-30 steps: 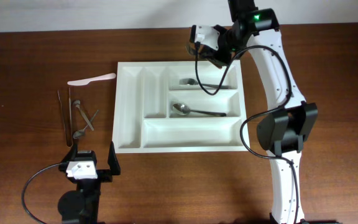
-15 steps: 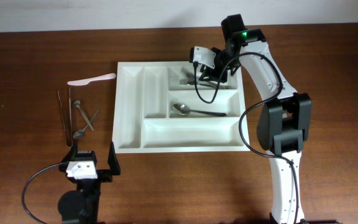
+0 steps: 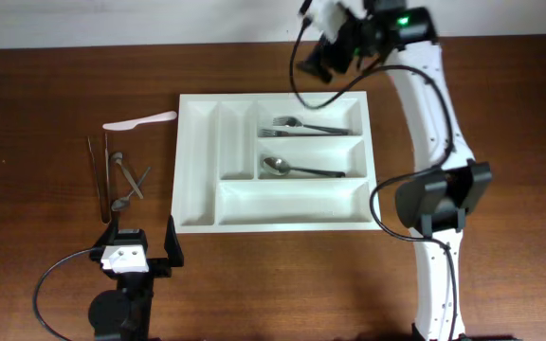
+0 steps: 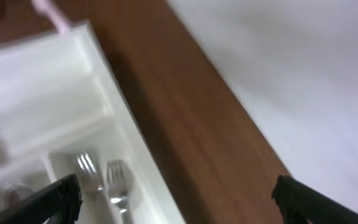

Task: Pack container
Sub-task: 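Place the fork in the top-right compartment beside the first fork, then move the right gripper back over the silver knife on the right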

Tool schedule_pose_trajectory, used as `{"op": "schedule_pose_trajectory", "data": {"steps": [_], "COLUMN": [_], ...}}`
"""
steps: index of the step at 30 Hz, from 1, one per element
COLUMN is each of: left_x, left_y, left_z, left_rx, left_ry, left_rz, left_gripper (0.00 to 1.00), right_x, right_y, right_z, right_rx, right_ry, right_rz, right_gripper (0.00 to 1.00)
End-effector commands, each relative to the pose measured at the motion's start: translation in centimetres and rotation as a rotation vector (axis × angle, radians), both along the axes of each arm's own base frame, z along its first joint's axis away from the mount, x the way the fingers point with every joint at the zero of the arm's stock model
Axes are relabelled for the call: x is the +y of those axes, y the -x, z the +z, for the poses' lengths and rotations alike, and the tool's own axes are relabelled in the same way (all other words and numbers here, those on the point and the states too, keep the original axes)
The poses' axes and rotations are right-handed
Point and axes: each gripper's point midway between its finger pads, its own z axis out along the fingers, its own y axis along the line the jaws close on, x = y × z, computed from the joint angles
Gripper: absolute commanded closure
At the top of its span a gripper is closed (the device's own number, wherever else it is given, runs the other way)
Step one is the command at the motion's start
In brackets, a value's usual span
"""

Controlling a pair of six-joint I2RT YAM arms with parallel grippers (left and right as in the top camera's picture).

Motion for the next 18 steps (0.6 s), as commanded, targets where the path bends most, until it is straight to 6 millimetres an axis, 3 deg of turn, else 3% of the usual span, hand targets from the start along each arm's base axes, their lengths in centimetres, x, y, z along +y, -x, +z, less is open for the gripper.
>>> {"op": "schedule_pose_trajectory", "data": {"steps": [1, 4, 8, 10, 14, 18], "left_x": [-0.3, -0.3, -0.3, -0.3, -0.3, -0.3], "left_y": [0.0, 0.0, 0.0, 0.0, 0.0, 0.0], "left_z": [-0.1, -0.1, -0.1, -0.1, -0.1, -0.1], "left_rx": [-0.004, -0.004, -0.004, -0.004, -0.004, -0.004], "left_ry": [-0.015, -0.015, -0.015, -0.015, -0.015, -0.015], "left_rz": [-0.016, -0.016, -0.016, -0.016, -0.016, -0.016], "left_gripper": [0.01, 0.01, 0.01, 0.01, 0.01, 0.01], "right_x": [-4.4, -8.0, -12.5, -14.9, -22.2, -25.8], "right_y": [-0.1, 1.3, 3.5, 4.5, 6.6, 7.4], "right_z": [3.1, 3.4, 2.0, 0.9, -1.5, -2.2], "right_rx": [0.155, 0.274, 0.397, 0.449, 0.547, 0.563], "right_ry": [-0.168, -0.214, -0.192, -0.150, -0.003, 0.058], "right_rz": [-0.278, -0.415, -0.503, -0.559, -0.880, -1.047], "right_gripper": [0.01, 0.01, 0.00, 0.14, 0.14, 0.14]}}
